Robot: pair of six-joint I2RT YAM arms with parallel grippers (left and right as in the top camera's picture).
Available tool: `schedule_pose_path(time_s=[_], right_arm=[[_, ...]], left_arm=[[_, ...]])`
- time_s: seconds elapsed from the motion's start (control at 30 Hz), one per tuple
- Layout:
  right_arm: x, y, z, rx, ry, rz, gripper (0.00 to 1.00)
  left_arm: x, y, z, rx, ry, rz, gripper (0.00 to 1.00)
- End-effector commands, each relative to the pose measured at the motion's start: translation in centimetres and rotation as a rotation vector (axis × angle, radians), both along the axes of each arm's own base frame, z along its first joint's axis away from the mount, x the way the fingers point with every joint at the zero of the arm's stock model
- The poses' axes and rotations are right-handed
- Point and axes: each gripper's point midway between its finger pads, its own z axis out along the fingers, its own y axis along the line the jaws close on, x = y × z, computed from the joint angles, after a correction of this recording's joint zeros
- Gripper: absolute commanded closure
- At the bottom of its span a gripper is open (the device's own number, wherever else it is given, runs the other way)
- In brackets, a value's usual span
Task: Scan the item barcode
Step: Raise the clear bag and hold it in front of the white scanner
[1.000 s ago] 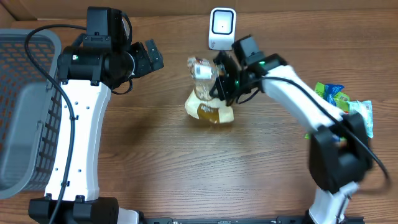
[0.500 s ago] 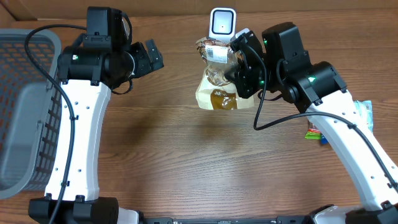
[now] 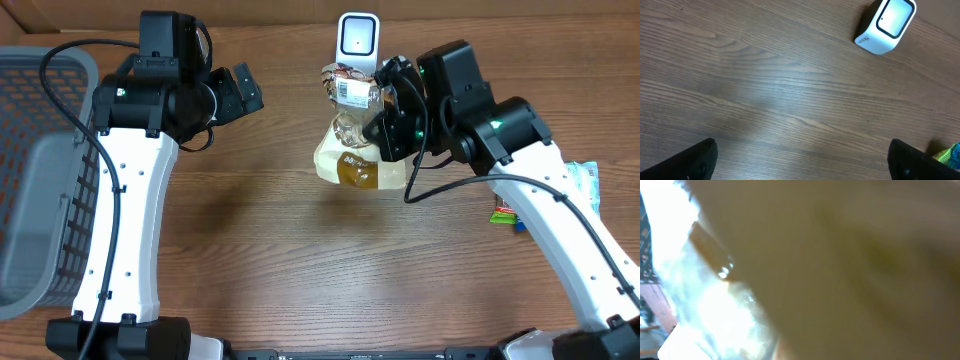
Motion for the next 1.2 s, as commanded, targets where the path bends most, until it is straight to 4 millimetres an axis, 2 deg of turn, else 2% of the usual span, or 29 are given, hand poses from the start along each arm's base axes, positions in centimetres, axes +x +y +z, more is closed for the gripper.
schedule_pose_path(time_s=[0.0, 0.1, 0.2, 0.43, 0.67, 0.9, 0.97, 1.03, 1.17], right_arm=[[-0.3, 0.3, -0.5, 0.065, 0.137, -0.094, 0.96], [-1.3, 1.0, -0.9, 0.137, 0.246, -0.057, 0.96], [-1.7, 1.0, -1.7, 0.166, 0.333, -0.062, 0.96], [-0.9, 0.2, -4.0, 0.150, 0.422, -0.111, 0.96], [-0.1, 0.5, -3.8, 0.164, 0.384, -0.103, 0.96], [-0.6, 1.0, -3.4, 0.200, 0.412, -0.083, 0.96], [-0.2, 1.0, -3.4, 0.199, 0.406, -0.106, 0.96], [0.7, 0.3, -3.9, 0.163, 0.387, -0.174, 0.96], [3.8, -4.0, -6.0, -0.019, 0.304, -0.487, 0.96]], left_arm=[[0.3, 0.0, -0.2, 0.004, 0.003, 0.004, 0.00], [0.3, 0.0, -0.2, 0.004, 0.003, 0.004, 0.00], [0.3, 0.0, -0.2, 0.004, 0.003, 0.004, 0.00], [0.3, 0.0, -0.2, 0.004, 0.003, 0.004, 0.00], [0.3, 0.0, -0.2, 0.004, 0.003, 0.004, 0.00], [0.3, 0.0, -0.2, 0.004, 0.003, 0.004, 0.00], [0.3, 0.0, -0.2, 0.004, 0.003, 0.004, 0.00], [0.3, 0.0, -0.2, 0.004, 0.003, 0.004, 0.00], [0.3, 0.0, -0.2, 0.004, 0.003, 0.004, 0.00]])
